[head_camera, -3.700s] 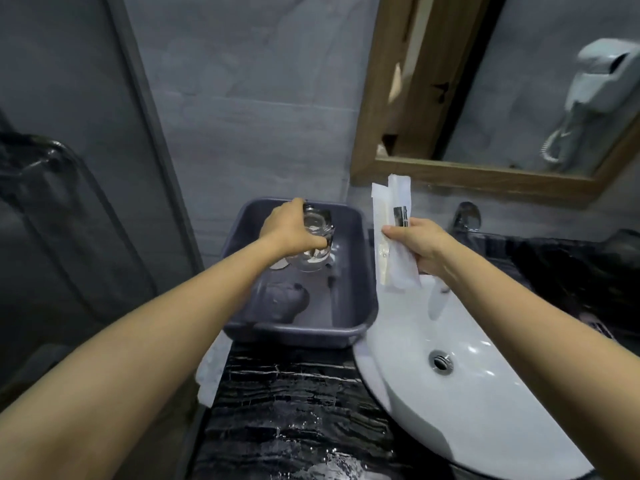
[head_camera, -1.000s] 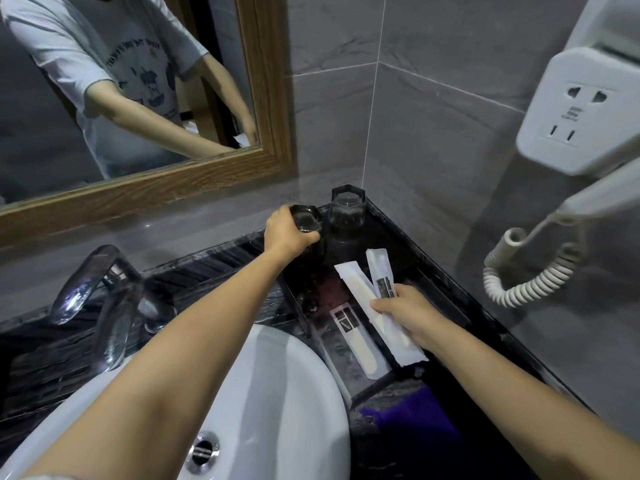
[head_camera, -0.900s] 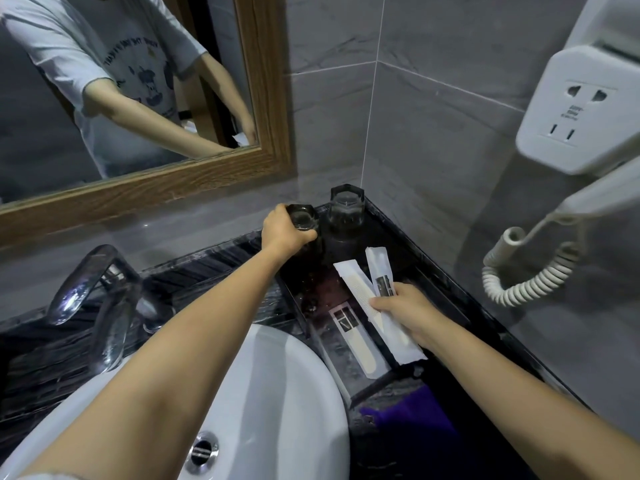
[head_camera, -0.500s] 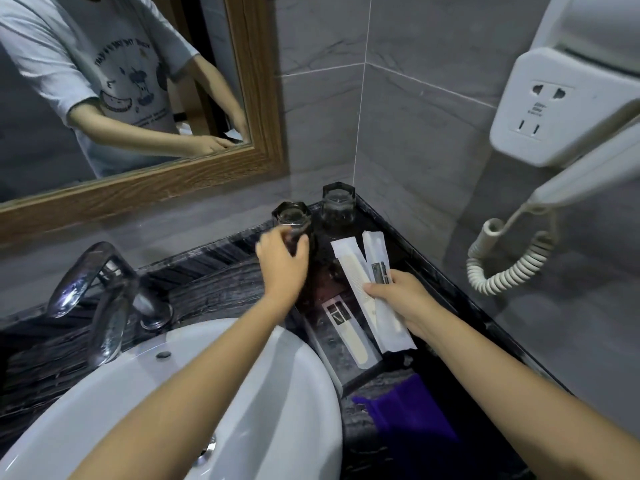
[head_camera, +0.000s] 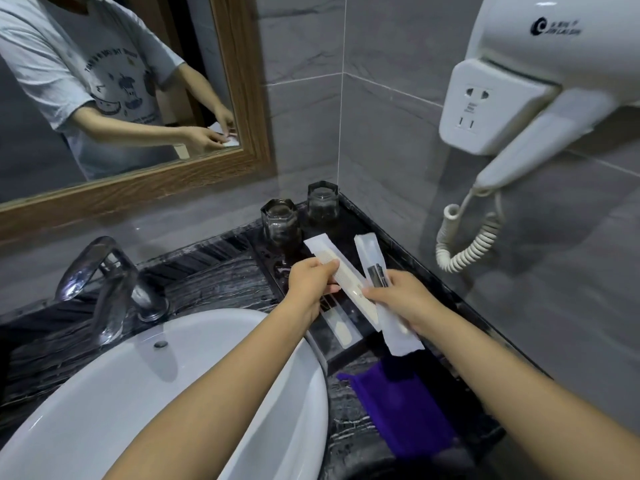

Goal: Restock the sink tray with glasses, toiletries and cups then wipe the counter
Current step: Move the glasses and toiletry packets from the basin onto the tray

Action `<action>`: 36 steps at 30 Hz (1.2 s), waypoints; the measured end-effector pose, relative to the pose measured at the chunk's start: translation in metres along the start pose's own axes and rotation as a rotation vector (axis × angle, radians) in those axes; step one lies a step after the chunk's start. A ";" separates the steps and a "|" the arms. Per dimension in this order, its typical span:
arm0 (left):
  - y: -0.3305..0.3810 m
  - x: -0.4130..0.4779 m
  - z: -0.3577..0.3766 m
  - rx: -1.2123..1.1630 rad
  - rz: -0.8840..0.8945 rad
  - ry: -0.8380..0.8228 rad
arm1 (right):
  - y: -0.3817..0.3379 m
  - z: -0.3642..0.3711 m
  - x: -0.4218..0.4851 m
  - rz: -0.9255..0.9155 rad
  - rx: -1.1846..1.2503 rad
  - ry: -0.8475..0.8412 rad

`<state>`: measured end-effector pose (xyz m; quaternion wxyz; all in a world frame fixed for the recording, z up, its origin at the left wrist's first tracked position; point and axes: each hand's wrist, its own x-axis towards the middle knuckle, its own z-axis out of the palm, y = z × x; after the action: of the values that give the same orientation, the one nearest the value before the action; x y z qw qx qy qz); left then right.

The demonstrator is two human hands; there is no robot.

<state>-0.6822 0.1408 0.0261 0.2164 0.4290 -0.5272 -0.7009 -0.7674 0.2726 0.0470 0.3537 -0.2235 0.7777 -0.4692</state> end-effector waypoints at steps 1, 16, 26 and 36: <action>-0.001 0.000 0.001 -0.021 -0.018 0.005 | 0.007 -0.002 -0.006 0.014 -0.014 0.004; -0.073 -0.014 0.048 -0.235 -0.347 -0.019 | 0.065 -0.016 -0.033 0.167 0.056 0.141; -0.066 0.024 0.047 -0.270 -0.395 0.039 | 0.054 -0.001 0.007 0.152 -0.012 0.203; -0.076 0.046 0.039 -0.289 -0.389 0.048 | 0.054 0.010 0.043 0.206 0.031 0.171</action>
<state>-0.7284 0.1544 -0.0589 0.1488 0.5034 -0.3236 -0.7872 -0.7886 0.2621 -0.0193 0.3358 -0.0965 0.8165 -0.4596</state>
